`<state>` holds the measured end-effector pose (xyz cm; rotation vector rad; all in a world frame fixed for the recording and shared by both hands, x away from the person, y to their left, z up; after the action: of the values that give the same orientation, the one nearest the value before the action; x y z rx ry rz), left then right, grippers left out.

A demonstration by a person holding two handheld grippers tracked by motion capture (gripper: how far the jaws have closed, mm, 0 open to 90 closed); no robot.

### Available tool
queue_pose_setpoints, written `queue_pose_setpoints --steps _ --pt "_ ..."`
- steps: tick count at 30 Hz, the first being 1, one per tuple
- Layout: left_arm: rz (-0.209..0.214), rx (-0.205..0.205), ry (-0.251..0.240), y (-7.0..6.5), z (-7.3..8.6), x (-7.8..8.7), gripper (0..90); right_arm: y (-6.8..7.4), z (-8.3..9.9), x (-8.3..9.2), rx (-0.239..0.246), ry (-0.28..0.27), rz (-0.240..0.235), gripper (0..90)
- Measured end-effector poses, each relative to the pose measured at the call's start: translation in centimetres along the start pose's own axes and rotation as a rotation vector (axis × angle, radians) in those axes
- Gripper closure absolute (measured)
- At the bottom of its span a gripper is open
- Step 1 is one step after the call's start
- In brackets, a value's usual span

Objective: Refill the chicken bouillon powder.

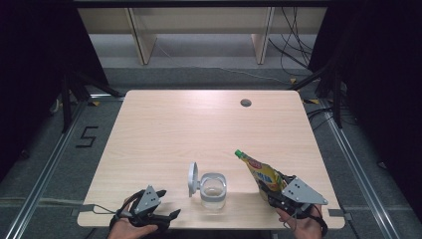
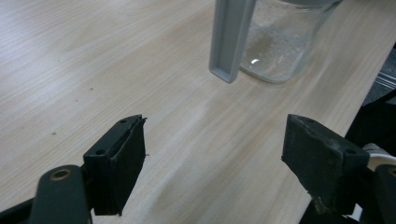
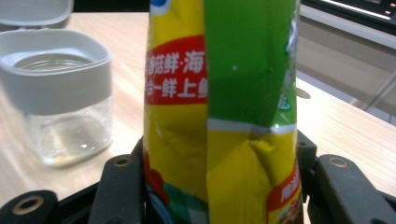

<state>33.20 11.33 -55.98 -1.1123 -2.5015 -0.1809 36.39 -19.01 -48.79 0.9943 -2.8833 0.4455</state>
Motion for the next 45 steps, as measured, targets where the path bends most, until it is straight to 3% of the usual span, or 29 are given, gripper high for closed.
queue_pose_setpoints --steps 1,2,4,5,6,7,8,14,16,18,20,21,23,27,29,33,35,36,40,41,45 --pt "-0.001 -0.014 0.018 0.3 0.1 0.2 20.9 0.2 0.0 0.0 0.009 0.007 -0.012 48.5" --pt "0.002 0.013 -0.004 0.1 -0.1 0.1 20.8 0.4 -0.1 0.1 0.008 0.011 -0.017 48.5" --pt "0.003 -0.031 0.015 0.6 0.0 0.4 20.8 0.8 -0.2 0.3 0.029 0.024 -0.030 48.6" --pt "0.004 -0.006 0.013 0.4 0.0 0.4 20.7 1.0 -0.3 0.3 0.058 0.029 -0.032 48.6" --pt "-0.001 -0.007 0.011 0.4 -0.1 0.3 20.7 1.4 -0.7 0.5 0.112 0.039 -0.051 48.5" --pt "-0.002 -0.011 0.016 0.5 0.0 0.3 20.7 1.4 -0.7 0.5 0.112 0.039 -0.051 48.5" --pt "-0.001 0.002 0.004 0.3 -0.1 0.3 20.7 1.5 -0.8 0.6 0.130 0.042 -0.056 48.6" --pt "0.000 -0.005 0.014 0.5 0.0 0.4 20.6 3.0 -1.2 0.7 0.245 0.075 -0.098 48.6" --pt "0.001 -0.005 0.008 0.4 -0.1 0.3 20.6 3.2 -1.0 0.8 0.257 0.086 -0.100 48.6" --pt "-0.005 -0.021 0.018 0.6 0.0 0.4 20.6 3.4 -0.9 0.9 0.340 0.099 -0.106 48.7" --pt "0.001 -0.010 0.015 0.4 0.0 0.3 20.6 3.6 -0.8 0.9 0.392 0.112 -0.111 48.7" --pt "0.001 -0.010 0.015 0.4 0.0 0.3 20.6 3.6 -0.8 0.9 0.392 0.112 -0.111 48.7" --pt "0.002 -0.009 0.012 0.4 0.0 0.3 20.6 3.8 -0.8 0.8 0.477 0.136 -0.119 48.7" --pt "0.000 -0.009 0.009 0.5 0.0 0.3 20.6 3.9 -0.8 0.7 0.506 0.151 -0.115 48.7" --pt "-0.007 0.015 -0.007 0.4 -0.1 0.2 20.6 4.1 -0.9 0.5 0.568 0.163 -0.128 48.8" --pt "-0.007 0.015 -0.006 0.4 -0.1 0.2 20.6 4.3 -1.0 0.5 0.589 0.176 -0.118 49.0" --pt "-0.010 0.012 -0.007 0.5 -0.1 0.2 20.6 4.3 -1.0 0.6 0.672 0.194 -0.101 50.0" --pt "-0.008 0.006 -0.006 0.5 -0.2 0.2 20.7 4.1 -1.3 0.3 0.775 0.184 -0.092 50.2" --pt "-0.009 0.010 -0.007 0.4 -0.1 0.2 20.6 4.1 -1.4 0.3 0.822 0.197 -0.088 50.4" --pt "-0.009 0.010 -0.007 0.4 -0.1 0.2 20.6 4.0 -1.5 0.3 0.868 0.207 -0.077 50.5" --pt "-0.005 0.016 -0.004 0.4 -0.1 0.2 20.6 4.0 -1.6 0.3 0.886 0.214 -0.083 50.5"
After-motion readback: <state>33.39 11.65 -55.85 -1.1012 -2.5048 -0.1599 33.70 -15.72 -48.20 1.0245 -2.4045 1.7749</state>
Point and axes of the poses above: each handheld gripper's, and its own axes: x roughly backward along the jaws, z roughly out of its underside, y roughly to its left, the point moved 10 cm from there along -x, roughly forward along the jaws, and after that the axes turned 11 degrees about -y, right-handed, at the moved point
